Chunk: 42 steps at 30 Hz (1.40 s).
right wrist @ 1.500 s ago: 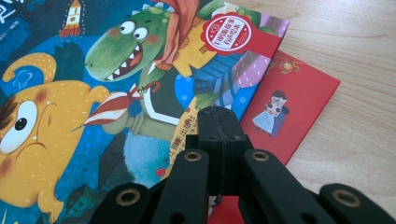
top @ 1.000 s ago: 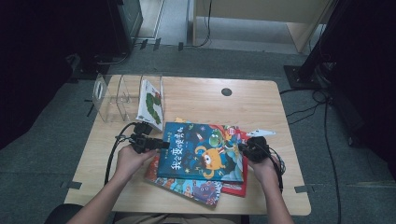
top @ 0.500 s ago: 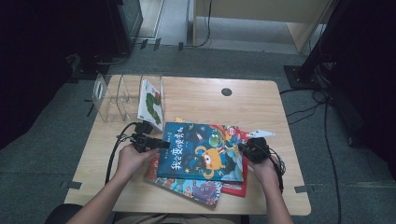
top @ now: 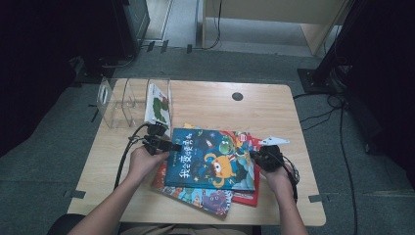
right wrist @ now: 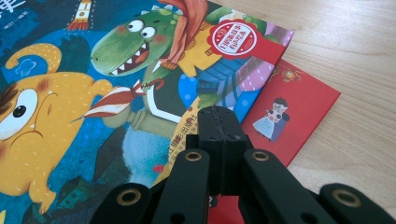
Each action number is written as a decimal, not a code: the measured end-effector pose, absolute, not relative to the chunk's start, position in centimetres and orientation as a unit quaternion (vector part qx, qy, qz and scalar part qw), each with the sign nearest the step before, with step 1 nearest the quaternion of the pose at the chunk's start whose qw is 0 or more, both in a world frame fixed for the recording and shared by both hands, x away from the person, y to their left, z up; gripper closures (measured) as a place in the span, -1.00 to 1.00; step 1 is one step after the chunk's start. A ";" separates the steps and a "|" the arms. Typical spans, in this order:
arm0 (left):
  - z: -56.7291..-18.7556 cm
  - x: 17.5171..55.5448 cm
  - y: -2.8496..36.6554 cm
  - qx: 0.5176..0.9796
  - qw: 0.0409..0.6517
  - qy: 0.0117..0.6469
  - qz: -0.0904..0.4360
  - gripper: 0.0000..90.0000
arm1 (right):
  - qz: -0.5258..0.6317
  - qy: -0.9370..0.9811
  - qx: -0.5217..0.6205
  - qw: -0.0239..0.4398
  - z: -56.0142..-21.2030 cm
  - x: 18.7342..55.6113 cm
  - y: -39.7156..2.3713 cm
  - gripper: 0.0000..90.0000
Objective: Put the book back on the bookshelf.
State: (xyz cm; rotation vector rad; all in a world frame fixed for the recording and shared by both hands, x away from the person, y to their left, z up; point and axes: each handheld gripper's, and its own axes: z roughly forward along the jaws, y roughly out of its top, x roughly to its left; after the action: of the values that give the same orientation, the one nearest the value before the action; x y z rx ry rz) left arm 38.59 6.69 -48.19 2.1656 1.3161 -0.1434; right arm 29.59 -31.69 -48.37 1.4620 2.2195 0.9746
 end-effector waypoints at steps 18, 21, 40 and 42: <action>-47.3 36.9 7.6 0.814 0.309 0.488 -0.056 -0.05 | 0.325 0.790 0.504 0.126 -47.9 27.6 -31.2 1.00; -47.1 36.6 7.9 0.816 0.309 0.485 -0.060 -0.06 | 0.323 0.792 0.502 0.128 -47.9 26.9 -31.0 1.00; -47.3 35.5 8.0 0.807 0.312 0.494 -0.086 -0.12 | 0.326 0.788 0.508 0.121 -48.0 27.0 -31.2 1.00; -47.4 35.7 8.0 0.802 0.316 0.498 -0.094 -0.17 | 0.326 0.788 0.508 0.121 -48.0 27.0 -31.2 1.00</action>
State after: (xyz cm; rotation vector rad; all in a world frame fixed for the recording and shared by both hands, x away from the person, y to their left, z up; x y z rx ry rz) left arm 35.66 8.02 -47.38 2.1123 1.3103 -0.2467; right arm 27.02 -31.20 -47.98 1.4835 2.3011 0.9519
